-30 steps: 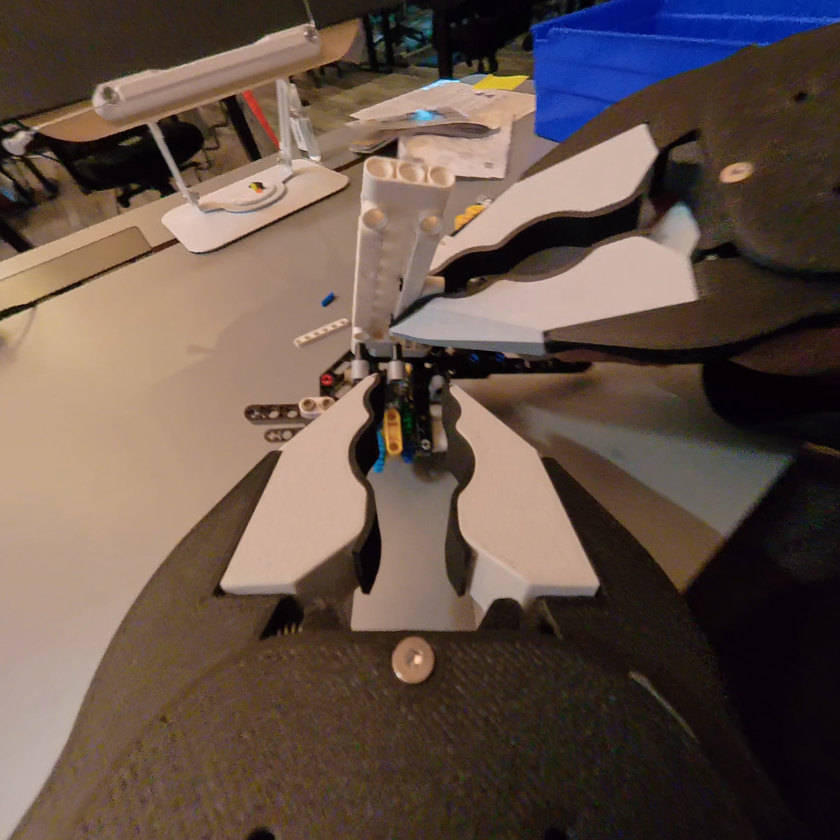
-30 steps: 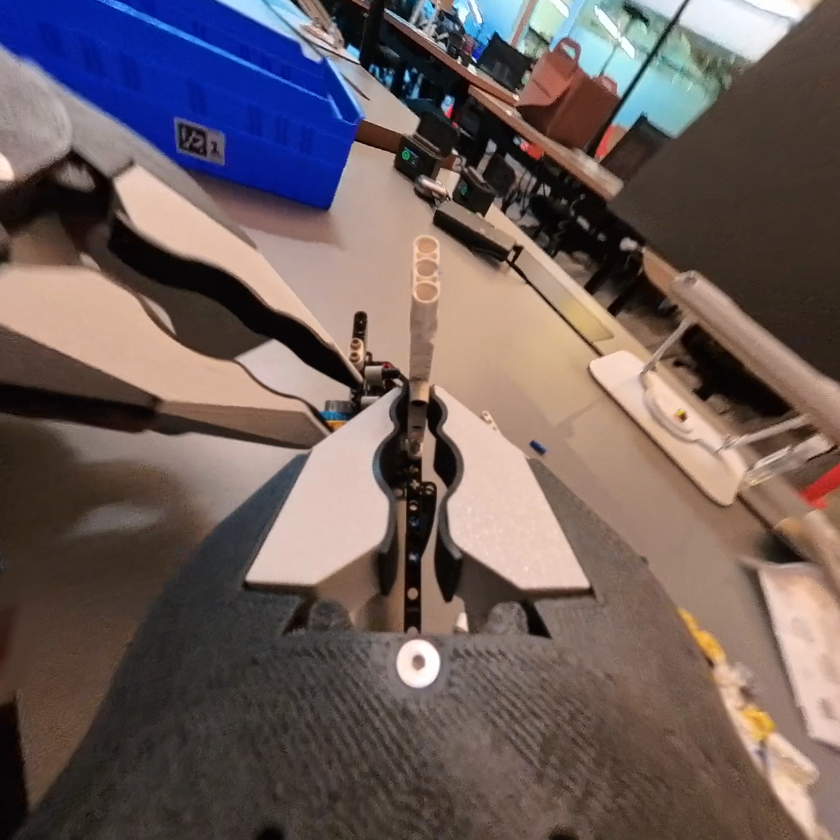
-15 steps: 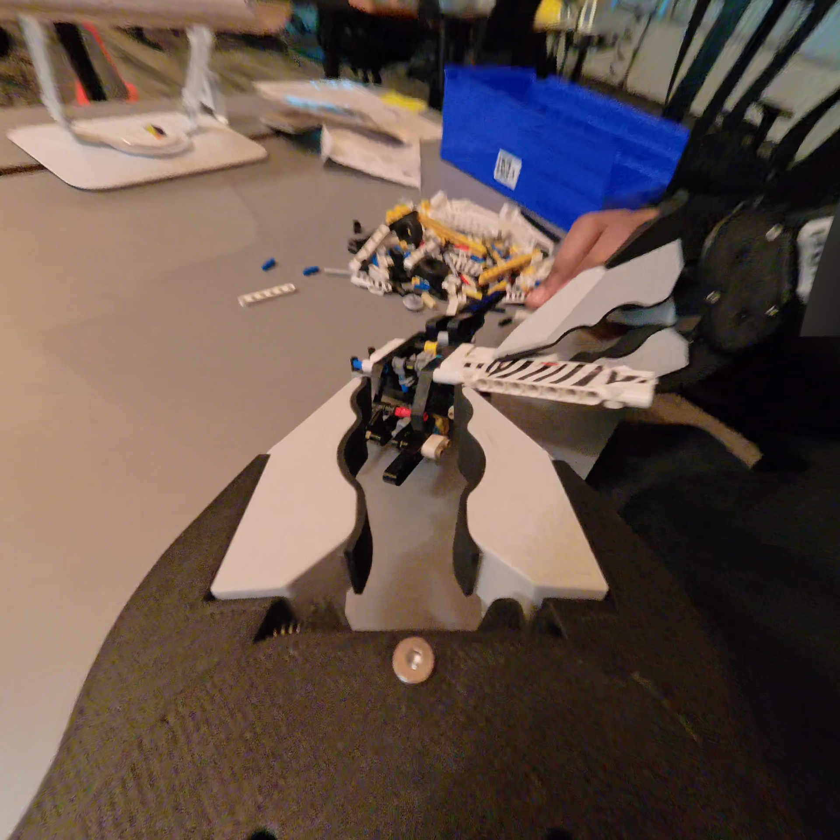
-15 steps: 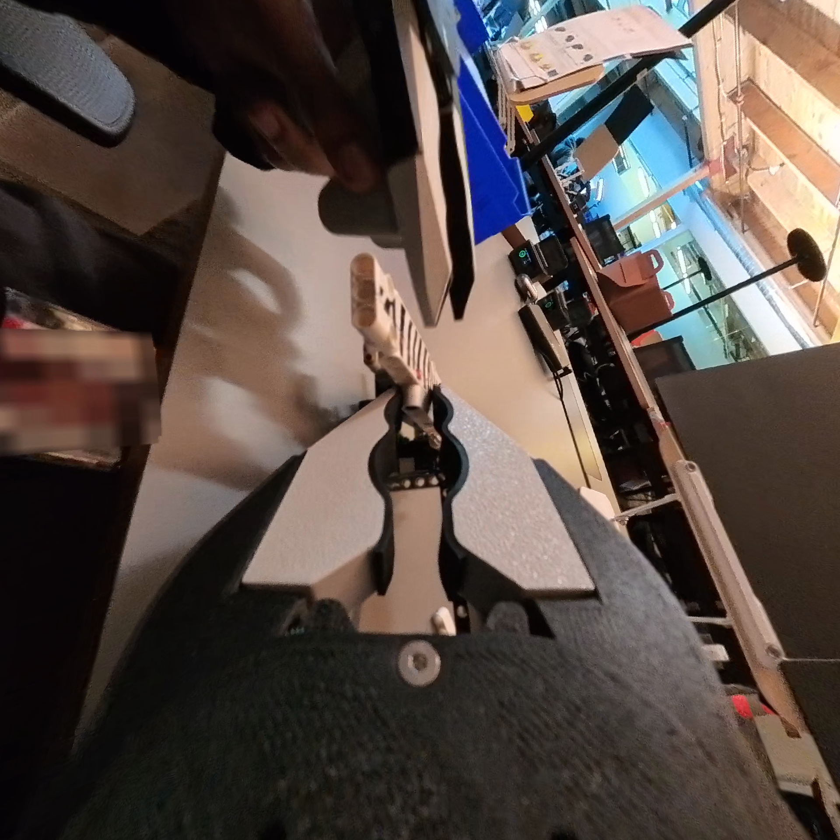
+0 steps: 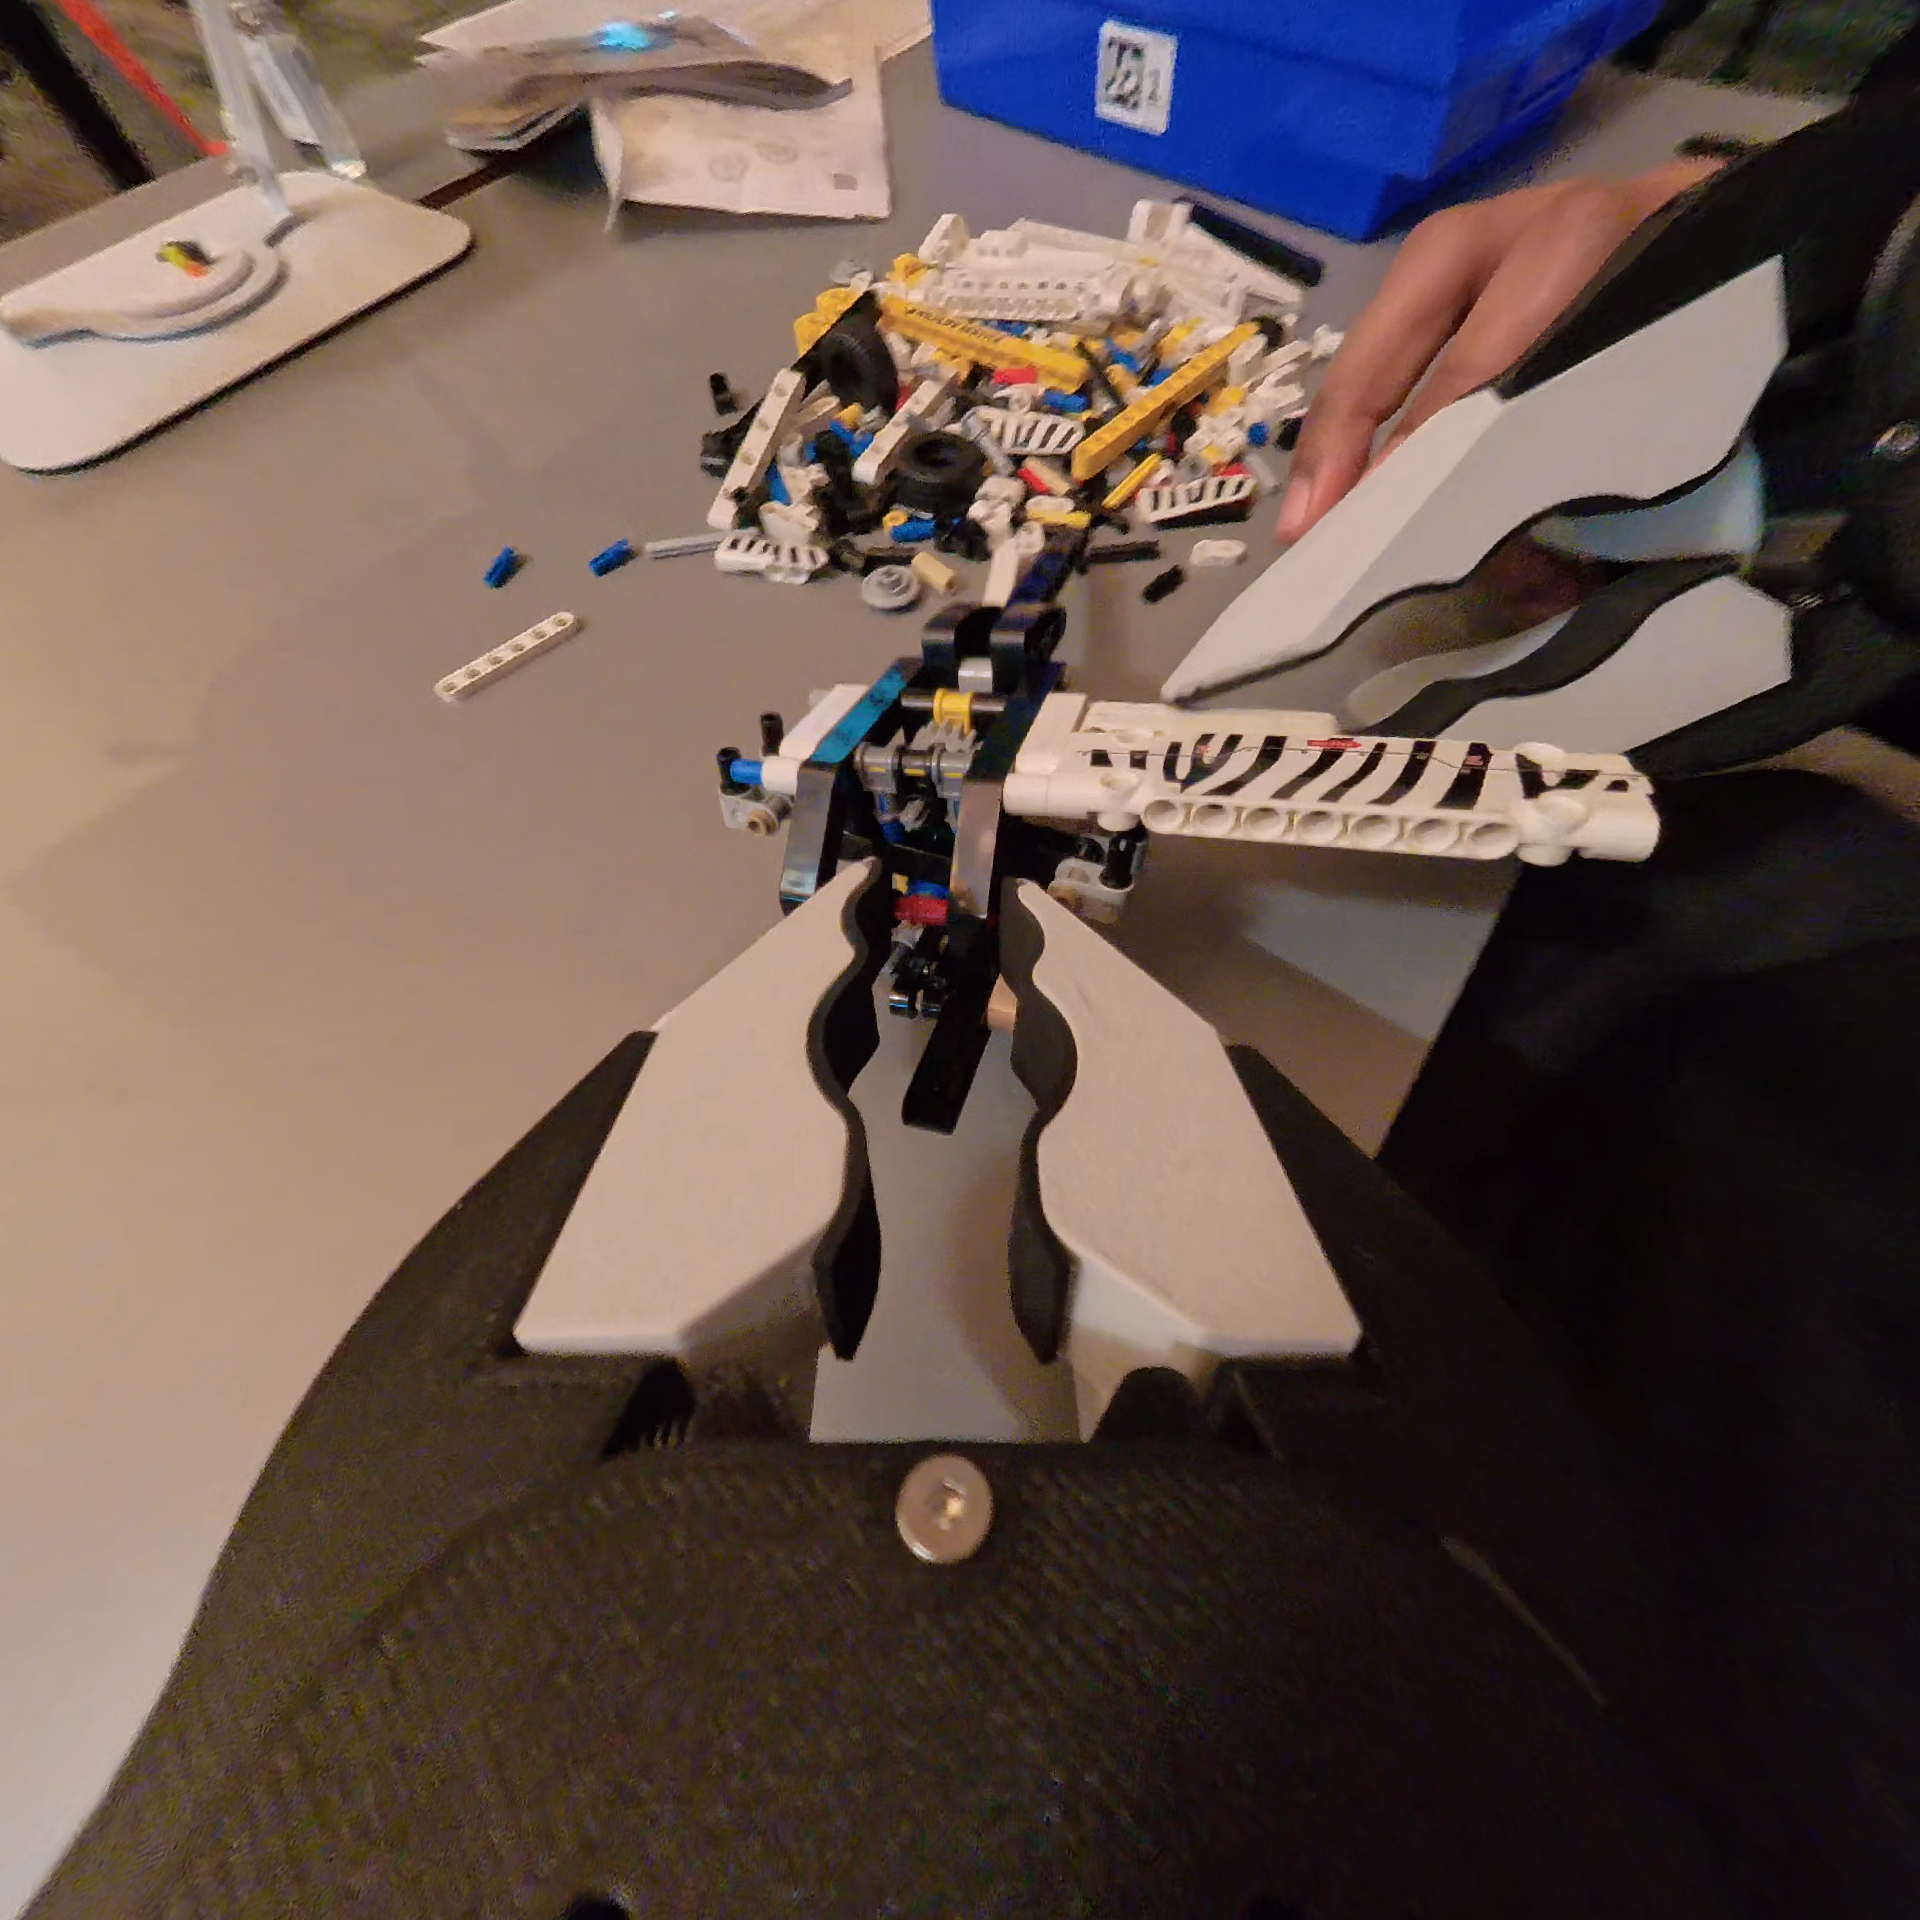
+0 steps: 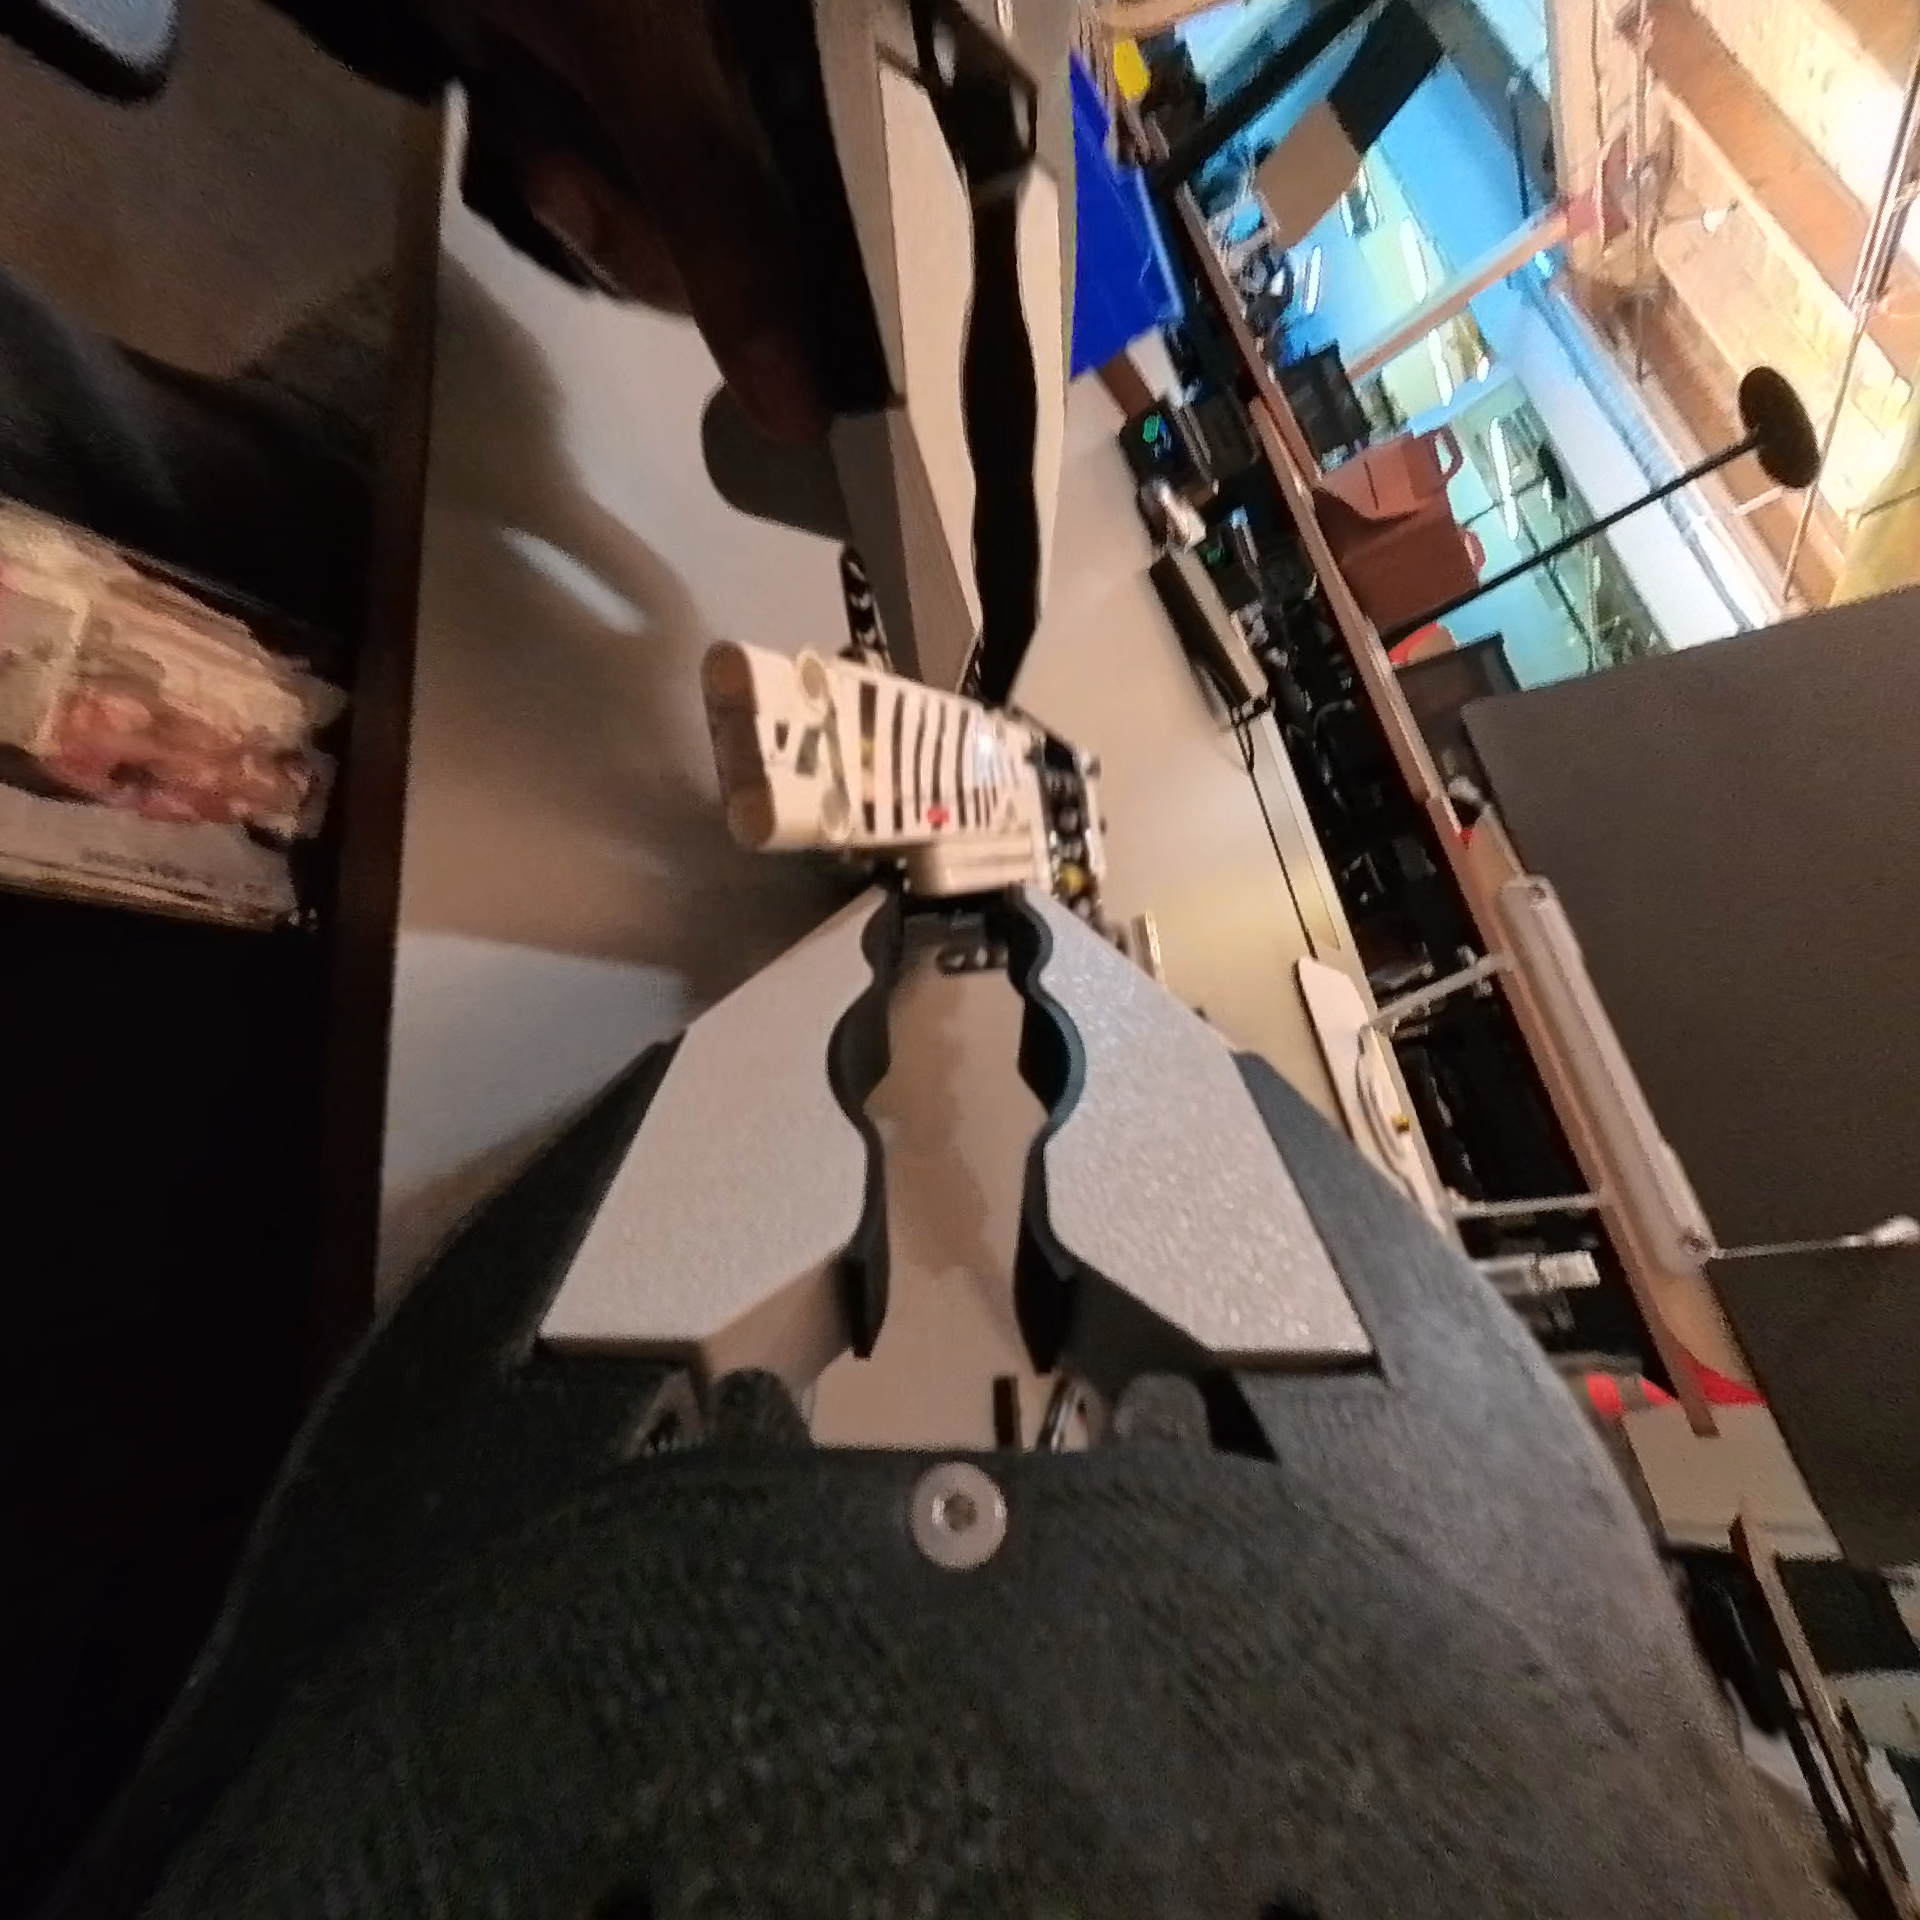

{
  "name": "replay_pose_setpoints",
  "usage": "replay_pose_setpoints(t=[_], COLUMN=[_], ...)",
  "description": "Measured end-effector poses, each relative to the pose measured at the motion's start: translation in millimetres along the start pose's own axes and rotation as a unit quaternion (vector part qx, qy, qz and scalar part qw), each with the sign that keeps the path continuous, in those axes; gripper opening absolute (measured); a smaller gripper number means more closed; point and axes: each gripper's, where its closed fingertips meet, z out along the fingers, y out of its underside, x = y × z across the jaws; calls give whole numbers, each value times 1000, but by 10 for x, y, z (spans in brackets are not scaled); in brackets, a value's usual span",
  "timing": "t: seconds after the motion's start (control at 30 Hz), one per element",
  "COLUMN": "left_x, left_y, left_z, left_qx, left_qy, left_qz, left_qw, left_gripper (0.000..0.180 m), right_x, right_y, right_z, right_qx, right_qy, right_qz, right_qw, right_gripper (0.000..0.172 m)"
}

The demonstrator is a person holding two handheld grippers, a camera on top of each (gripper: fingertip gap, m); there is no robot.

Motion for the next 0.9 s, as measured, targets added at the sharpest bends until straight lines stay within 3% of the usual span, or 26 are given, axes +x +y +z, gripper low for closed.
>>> replay_pose_setpoints(t=[0.1, 0.13, 0.23, 0.43, 0.63, 0.77, 0.9], left_x=[-51, -41, -59, -63, -198, -109, -59], left_y=[21, 15, 6, -21, -42, -118, -145], left_z=[11, 14, 34, 80, 102, 153, 176], left_qx=[-9, -8, -12, -20, -34, -23, -28], left_qy=[-46, -52, -74, -86, -127, -118, -111], left_qz=[23, 24, 31, 24, -10, 12, 15], left_qw=[999, 998, 997, 996, 991, 993, 993], left_gripper=[16, 7, 7, 8, 7, 6, 7], right_x=[6, 12, 42, 43, 1, 107, 238], right_y=[145, 145, 77, -210, -182, -142, -159], right_z=[-52, -83, -177, -239, -183, -192, -175], right_qx=[-29, -27, -15, 4, -20, -38, -43], right_qy=[11, 18, 47, 130, 141, 162, 186], right_qz=[11, 14, 14, -125, -132, -144, -163], right_qw=[999, 999, 999, 984, 981, 975, 968], right_gripper=[23, 24, 30, 30, 35, 29, 2])
